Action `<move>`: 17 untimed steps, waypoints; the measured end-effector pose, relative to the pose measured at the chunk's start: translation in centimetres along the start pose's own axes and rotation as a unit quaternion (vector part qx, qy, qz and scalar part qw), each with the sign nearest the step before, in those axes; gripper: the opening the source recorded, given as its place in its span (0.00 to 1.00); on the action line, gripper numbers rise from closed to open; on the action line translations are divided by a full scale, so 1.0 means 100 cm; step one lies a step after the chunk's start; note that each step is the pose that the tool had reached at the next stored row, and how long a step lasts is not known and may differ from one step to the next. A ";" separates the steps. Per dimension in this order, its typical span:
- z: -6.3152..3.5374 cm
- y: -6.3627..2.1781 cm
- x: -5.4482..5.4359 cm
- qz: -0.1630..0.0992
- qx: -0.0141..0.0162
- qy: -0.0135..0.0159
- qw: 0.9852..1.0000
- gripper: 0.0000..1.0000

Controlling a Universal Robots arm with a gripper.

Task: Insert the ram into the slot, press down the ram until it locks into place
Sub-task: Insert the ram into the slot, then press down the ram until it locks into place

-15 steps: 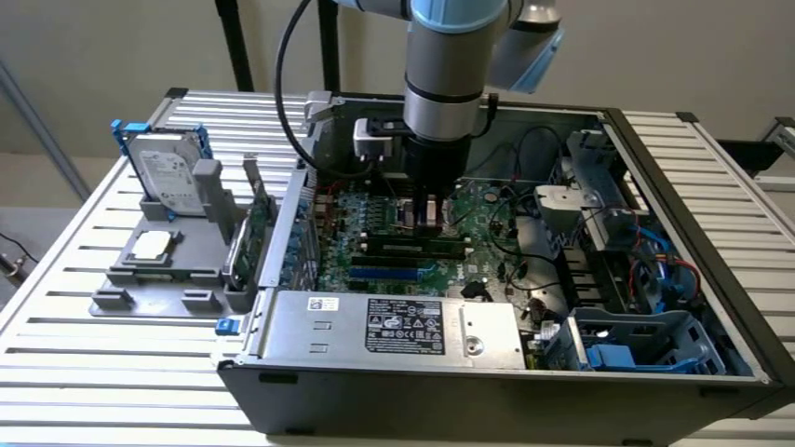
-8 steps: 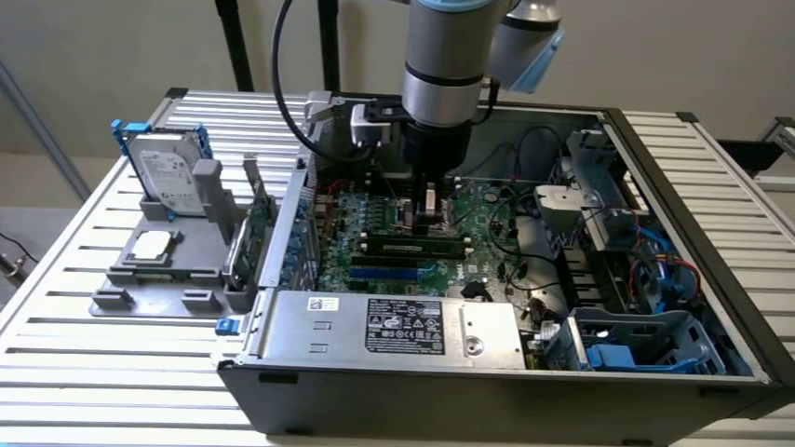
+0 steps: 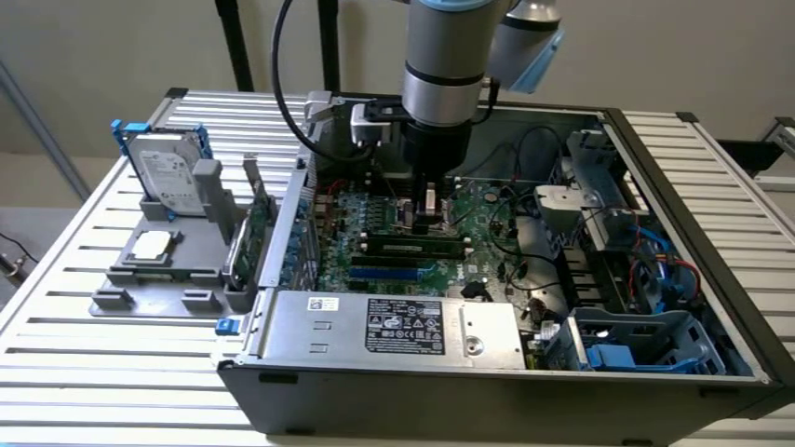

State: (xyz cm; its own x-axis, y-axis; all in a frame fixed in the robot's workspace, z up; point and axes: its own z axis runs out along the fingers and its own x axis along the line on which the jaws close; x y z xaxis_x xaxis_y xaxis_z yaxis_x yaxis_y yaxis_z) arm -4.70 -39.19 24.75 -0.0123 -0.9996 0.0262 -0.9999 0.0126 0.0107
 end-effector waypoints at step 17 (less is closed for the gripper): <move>0.0037 -0.0009 -0.001 0.000 0.000 0.000 1.000 0.11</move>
State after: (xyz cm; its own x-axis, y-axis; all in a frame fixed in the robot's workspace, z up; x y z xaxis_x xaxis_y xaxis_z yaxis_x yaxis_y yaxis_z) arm -4.61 -39.06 24.38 -0.0123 -0.9996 0.0263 -0.9999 0.0125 0.0108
